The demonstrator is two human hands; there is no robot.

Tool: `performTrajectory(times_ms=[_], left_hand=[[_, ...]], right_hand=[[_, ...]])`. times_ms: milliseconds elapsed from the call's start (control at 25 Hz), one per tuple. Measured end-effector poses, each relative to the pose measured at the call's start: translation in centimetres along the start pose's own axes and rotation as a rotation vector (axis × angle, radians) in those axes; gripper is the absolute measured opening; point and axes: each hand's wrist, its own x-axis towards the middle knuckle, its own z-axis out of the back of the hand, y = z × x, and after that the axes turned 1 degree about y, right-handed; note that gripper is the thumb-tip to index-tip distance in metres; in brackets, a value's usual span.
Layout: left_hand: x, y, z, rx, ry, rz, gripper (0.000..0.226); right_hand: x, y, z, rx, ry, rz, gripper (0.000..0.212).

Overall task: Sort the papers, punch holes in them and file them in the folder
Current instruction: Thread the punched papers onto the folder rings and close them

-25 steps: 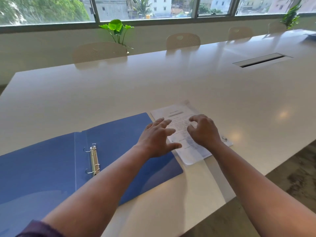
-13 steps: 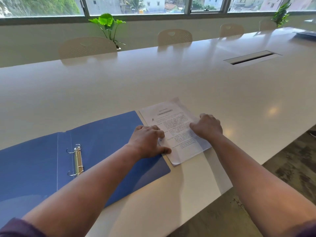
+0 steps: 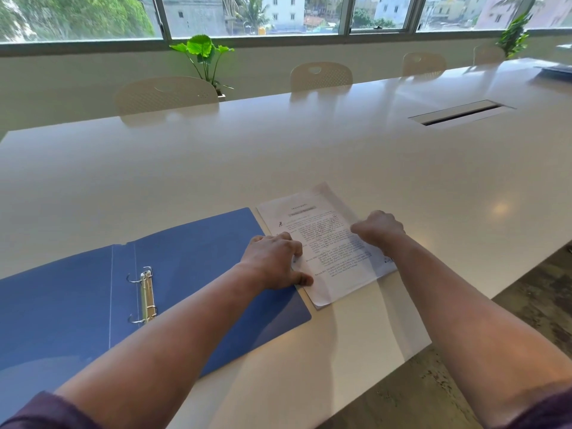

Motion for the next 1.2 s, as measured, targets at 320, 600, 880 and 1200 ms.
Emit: performTrajectory(times_ms=[320, 600, 880, 1200], left_hand=[[0.2, 0.2, -0.2, -0.006, 0.0, -0.003, 0.069], [-0.1, 0.4, -0.5, -0.091, -0.022, 0.001, 0.073], [-0.9, 0.3, -1.2, -0.257, -0.08, 0.004, 0.06], [-2.8, 3.2, -0.1, -1.106, -0.613, 0.277, 0.06]], right_hand=[[-0.1, 0.6, 1.2, 0.189, 0.013, 0.118, 0.024], [-1.6, 1.4, 2.4, 0.22, -0.115, 0.24, 0.021], [-3.1, 2.1, 4.9, 0.421, -0.127, 0.33, 0.02], [-4.2, 3.7, 5.4, 0.792, 0.101, 0.293, 0.012]])
